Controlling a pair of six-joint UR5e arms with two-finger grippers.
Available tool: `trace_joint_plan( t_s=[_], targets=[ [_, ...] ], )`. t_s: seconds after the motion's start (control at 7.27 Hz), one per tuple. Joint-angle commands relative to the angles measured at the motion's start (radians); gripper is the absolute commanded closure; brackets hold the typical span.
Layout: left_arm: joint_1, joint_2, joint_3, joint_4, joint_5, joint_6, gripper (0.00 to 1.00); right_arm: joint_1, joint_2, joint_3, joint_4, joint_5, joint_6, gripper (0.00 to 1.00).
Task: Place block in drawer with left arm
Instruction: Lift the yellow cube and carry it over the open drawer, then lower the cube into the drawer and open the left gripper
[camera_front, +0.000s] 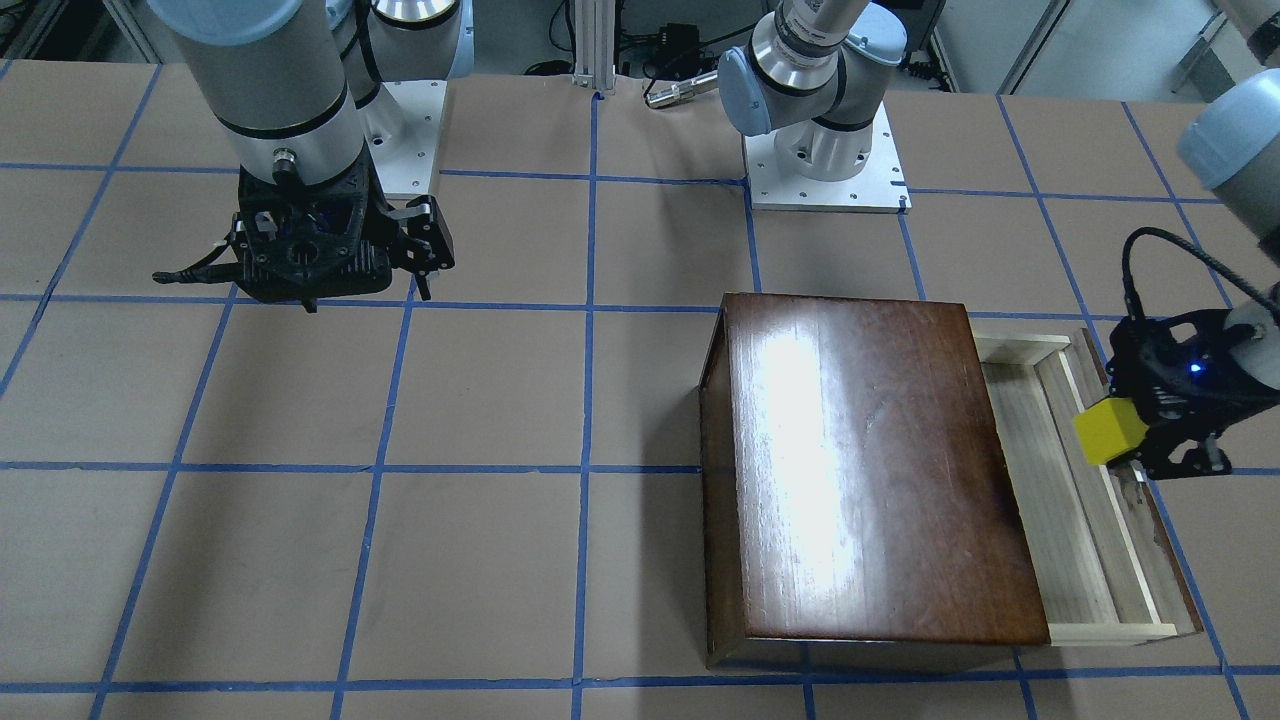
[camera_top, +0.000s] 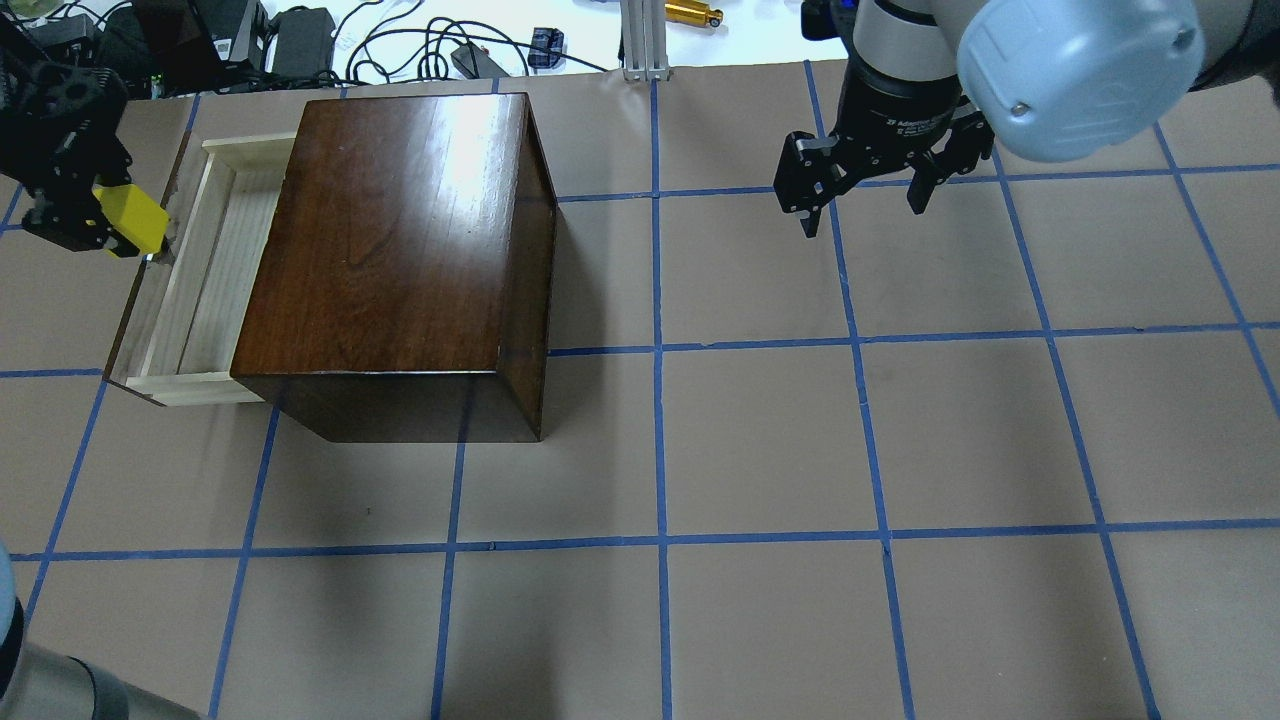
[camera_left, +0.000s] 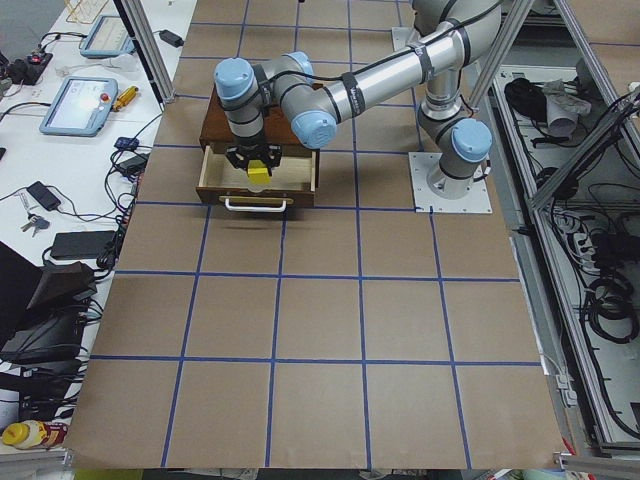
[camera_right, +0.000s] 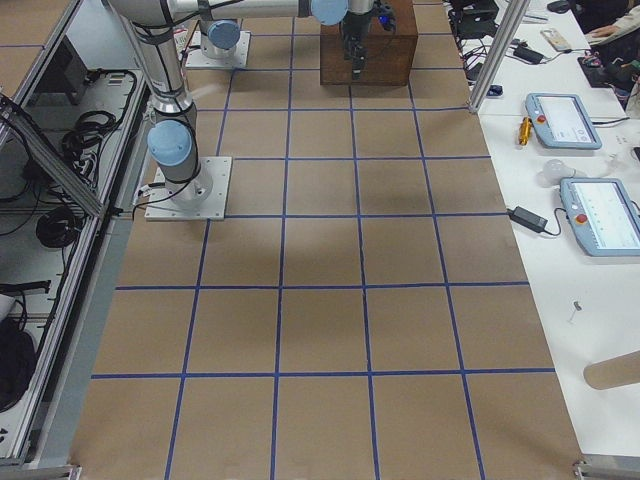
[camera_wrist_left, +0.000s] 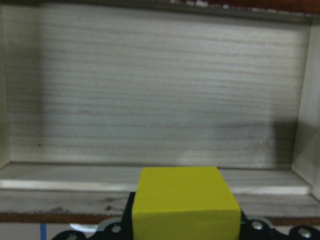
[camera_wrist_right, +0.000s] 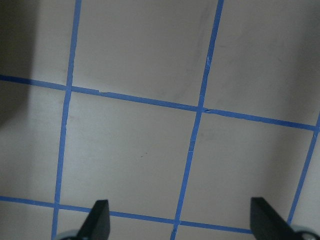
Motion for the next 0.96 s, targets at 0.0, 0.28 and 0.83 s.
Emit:
trace_joint_plan(
  t_s=[0.0, 0.28, 0.83],
  targets=[
    [-0.036, 0.0, -0.103, 0.111, -0.001, -0.015, 1.0, 0.0, 0.0, 0.0, 0.0, 0.0, -0.001, 0.0],
    [-0.034, -0.014, -0.125, 0.165, -0.007, -0.011, 0.66, 0.0, 0.0, 0.0, 0.0, 0.0, 0.0, 0.0],
    [-0.028, 0.093, -0.11, 0.098, -0.005, -0.088, 0.0, 0.0, 0.0, 0.0, 0.0, 0.0, -0.001, 0.0]
  ],
)
